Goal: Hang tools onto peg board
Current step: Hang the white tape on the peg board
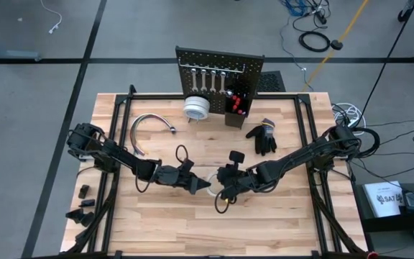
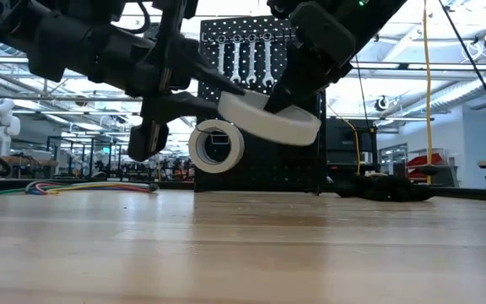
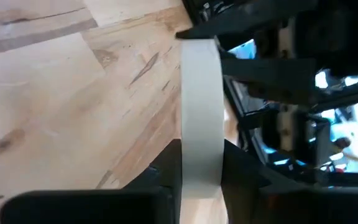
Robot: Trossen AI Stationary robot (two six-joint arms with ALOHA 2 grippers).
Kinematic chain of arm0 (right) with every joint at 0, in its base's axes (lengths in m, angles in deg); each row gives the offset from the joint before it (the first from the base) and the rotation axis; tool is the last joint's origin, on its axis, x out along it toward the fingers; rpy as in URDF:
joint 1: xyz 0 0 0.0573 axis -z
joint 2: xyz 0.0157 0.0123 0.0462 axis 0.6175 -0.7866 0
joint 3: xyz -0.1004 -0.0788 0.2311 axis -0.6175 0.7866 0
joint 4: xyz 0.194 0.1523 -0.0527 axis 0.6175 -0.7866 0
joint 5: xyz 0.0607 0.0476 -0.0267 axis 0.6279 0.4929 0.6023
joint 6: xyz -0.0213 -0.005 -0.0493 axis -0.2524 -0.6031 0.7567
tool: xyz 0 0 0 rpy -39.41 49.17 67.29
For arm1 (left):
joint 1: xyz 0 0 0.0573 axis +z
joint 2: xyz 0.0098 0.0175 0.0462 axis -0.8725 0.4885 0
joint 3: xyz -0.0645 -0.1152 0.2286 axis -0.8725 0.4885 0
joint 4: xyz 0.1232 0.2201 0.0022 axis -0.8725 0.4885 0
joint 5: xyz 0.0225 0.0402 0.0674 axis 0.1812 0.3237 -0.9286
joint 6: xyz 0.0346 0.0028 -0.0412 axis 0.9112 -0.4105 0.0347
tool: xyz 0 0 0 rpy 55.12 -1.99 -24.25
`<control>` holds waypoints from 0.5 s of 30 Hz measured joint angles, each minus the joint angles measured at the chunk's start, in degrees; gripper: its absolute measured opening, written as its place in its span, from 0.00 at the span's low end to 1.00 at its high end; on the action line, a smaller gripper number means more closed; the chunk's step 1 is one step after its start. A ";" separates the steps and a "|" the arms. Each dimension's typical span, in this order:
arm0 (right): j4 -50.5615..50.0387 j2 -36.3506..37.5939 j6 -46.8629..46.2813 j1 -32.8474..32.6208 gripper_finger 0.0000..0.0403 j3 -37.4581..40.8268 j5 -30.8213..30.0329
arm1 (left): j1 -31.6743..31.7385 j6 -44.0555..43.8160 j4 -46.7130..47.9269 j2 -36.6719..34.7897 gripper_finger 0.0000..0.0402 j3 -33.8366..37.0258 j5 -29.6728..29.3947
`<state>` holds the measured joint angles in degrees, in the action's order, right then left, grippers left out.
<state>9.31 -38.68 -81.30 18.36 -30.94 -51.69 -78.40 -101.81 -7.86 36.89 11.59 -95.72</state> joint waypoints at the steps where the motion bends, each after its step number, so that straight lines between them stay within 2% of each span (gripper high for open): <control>1: 0.10 0.00 0.00 0.00 0.17 0.00 0.09 | 0.00 0.37 0.34 0.02 0.17 0.01 0.00; 2: 0.11 0.00 -0.03 -0.02 0.19 0.00 0.21 | 0.00 0.35 0.65 0.02 0.15 0.03 -0.08; 10: -1.04 2.62 1.64 -1.22 0.34 -0.07 0.10 | 1.60 6.40 4.43 0.13 0.15 0.15 0.05; 15: -6.18 9.40 2.00 -2.85 0.37 -0.07 0.01 | 5.59 12.06 8.49 -1.29 0.15 0.14 5.96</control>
<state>3.13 -29.28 -79.29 15.51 -31.00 -51.68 -72.82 -89.75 0.63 35.59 11.73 -89.76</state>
